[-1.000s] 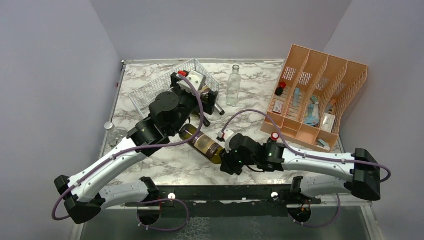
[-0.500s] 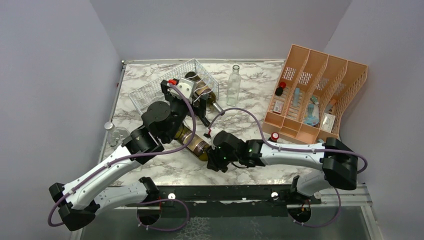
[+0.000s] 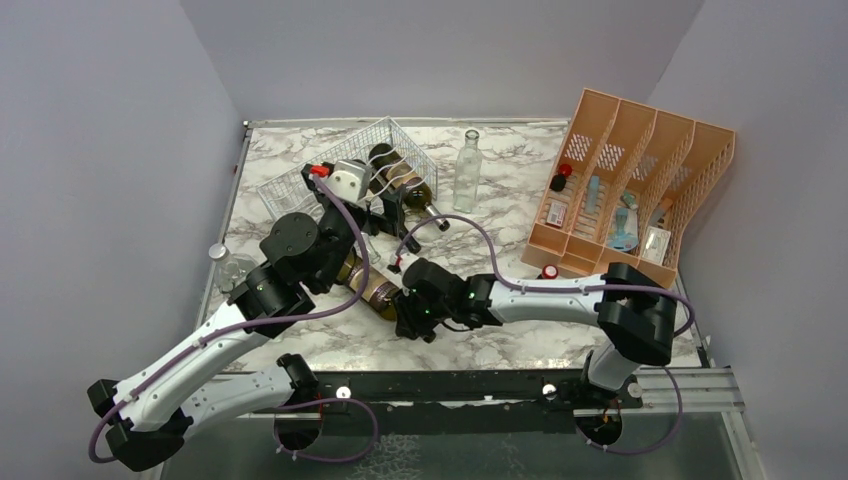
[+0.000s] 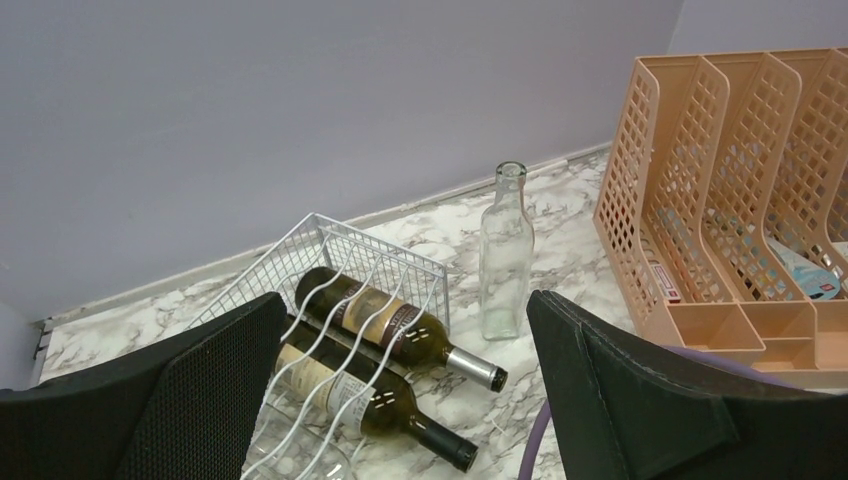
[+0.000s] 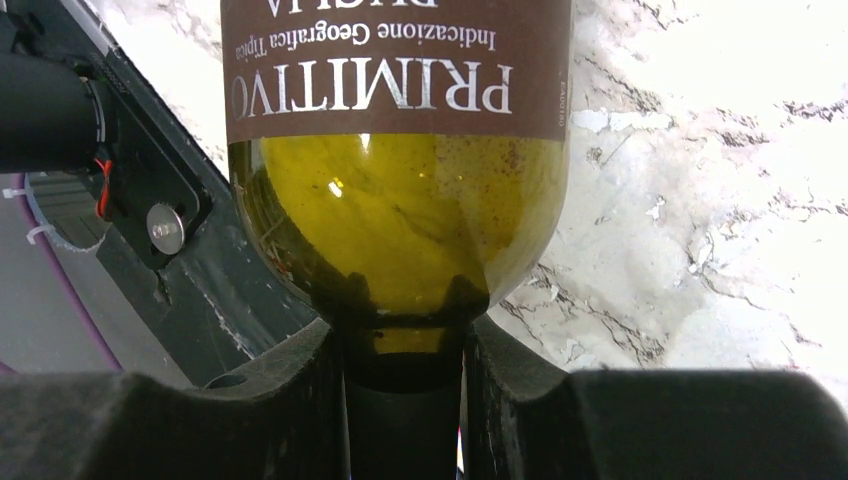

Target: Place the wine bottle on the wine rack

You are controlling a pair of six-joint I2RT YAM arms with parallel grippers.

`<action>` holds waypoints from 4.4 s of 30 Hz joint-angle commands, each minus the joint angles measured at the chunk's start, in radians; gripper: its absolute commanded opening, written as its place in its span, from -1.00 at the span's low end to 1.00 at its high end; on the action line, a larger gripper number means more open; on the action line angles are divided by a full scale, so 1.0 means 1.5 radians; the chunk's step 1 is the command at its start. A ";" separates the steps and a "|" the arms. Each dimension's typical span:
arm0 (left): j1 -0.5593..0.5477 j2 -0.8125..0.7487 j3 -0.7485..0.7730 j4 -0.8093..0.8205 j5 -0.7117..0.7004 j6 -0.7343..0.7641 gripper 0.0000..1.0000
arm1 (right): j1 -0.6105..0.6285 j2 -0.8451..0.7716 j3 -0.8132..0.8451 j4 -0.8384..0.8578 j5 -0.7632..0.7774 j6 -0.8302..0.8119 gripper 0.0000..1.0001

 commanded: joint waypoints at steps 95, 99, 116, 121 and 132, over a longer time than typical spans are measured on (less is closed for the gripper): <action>0.000 -0.061 0.067 -0.014 0.013 -0.017 0.98 | -0.070 0.186 0.368 0.073 0.151 0.034 0.59; 0.000 -0.070 0.074 -0.014 0.018 -0.024 0.98 | -0.100 0.092 0.312 0.048 0.165 0.004 0.58; 0.000 -0.085 0.015 -0.006 0.002 -0.069 0.98 | -0.305 -0.078 0.374 -0.042 0.319 -0.229 0.84; 0.000 -0.084 -0.007 -0.009 0.002 -0.075 0.98 | -0.321 -0.025 0.384 0.013 0.385 -0.322 0.84; 0.000 -0.066 -0.064 -0.004 -0.011 -0.086 0.98 | -0.383 0.132 0.519 -0.104 0.327 -0.287 0.72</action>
